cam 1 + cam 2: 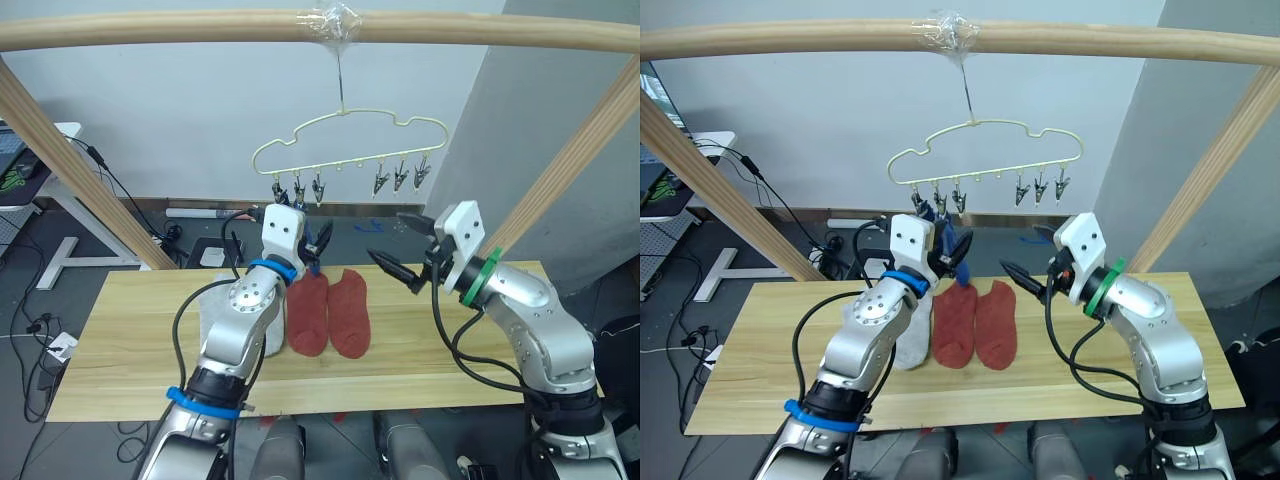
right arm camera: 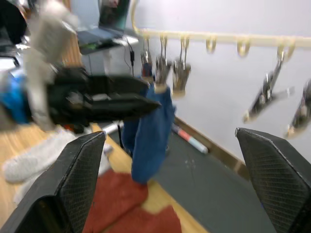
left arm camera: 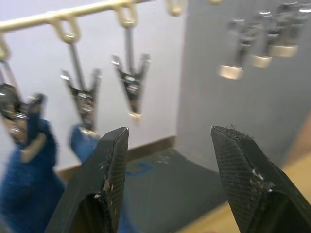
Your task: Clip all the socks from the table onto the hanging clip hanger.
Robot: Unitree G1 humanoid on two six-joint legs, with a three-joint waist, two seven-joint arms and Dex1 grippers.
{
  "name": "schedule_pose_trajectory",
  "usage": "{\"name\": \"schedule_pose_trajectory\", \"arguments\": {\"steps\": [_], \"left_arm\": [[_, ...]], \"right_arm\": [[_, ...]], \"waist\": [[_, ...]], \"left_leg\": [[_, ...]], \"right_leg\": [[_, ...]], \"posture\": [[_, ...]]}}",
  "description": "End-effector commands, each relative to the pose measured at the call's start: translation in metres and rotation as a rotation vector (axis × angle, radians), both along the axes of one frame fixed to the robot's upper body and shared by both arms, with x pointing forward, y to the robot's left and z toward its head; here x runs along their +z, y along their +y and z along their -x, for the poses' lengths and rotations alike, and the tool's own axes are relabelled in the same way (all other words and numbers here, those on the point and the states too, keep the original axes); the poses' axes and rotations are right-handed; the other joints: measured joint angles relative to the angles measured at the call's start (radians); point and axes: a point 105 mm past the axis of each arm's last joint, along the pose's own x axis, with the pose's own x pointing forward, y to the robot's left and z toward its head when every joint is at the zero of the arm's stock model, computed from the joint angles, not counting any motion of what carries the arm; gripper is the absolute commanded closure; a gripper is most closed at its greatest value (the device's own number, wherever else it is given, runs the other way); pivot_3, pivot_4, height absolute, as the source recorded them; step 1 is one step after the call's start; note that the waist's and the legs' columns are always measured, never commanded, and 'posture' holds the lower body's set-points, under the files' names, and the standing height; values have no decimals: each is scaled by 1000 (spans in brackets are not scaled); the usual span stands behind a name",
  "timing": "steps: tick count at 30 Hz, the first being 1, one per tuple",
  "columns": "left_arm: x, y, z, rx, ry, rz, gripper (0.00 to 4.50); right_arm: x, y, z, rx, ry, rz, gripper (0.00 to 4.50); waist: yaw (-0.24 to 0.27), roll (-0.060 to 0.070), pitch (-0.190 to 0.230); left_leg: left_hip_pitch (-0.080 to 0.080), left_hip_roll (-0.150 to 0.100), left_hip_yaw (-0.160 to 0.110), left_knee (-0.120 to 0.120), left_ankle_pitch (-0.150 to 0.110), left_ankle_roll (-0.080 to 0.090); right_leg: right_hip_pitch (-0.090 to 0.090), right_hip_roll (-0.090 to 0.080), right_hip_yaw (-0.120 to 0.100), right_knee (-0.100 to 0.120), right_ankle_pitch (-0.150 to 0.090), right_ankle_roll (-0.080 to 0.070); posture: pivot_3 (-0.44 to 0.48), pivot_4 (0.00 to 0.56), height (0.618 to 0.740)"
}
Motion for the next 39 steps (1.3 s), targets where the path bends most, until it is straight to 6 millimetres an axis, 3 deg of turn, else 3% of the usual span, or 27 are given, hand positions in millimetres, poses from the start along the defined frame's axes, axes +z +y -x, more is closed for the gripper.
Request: {"name": "schedule_pose_trajectory", "arguments": {"steps": [1, 5, 15, 39], "left_arm": [[10, -4, -7, 12, -65, 1, 1755], [10, -10, -17, 11, -77, 12, 1755], [31, -14, -40, 56, -150, 18, 1755], [40, -9, -43, 85, -186, 20, 1755]], "right_arm": [[18, -1, 6, 17, -55, -18, 0], [19, -5, 1, -19, -56, -28, 0], [20, -9, -4, -45, -59, -27, 0], [21, -10, -3, -50, -62, -17, 0]], "waist": [[0, 0, 0], [-1, 0, 0], [-12, 0, 0], [-23, 0, 0]], "left_leg": [[0, 0, 0, 0, 0, 0], [-1, 0, 0, 0, 0, 0], [-1, 0, 0, 0, 0, 0], [0, 0, 0, 0, 0, 0]], "right_leg": [[0, 0, 0, 0, 0, 0], [0, 0, 0, -1, 0, 0], [0, 0, 0, -1, 0, 1], [0, 0, 0, 0, 0, 1]], "posture": [[-42, 208, 740], [-50, 209, 740], [-67, 215, 740], [-67, 212, 740]]}}
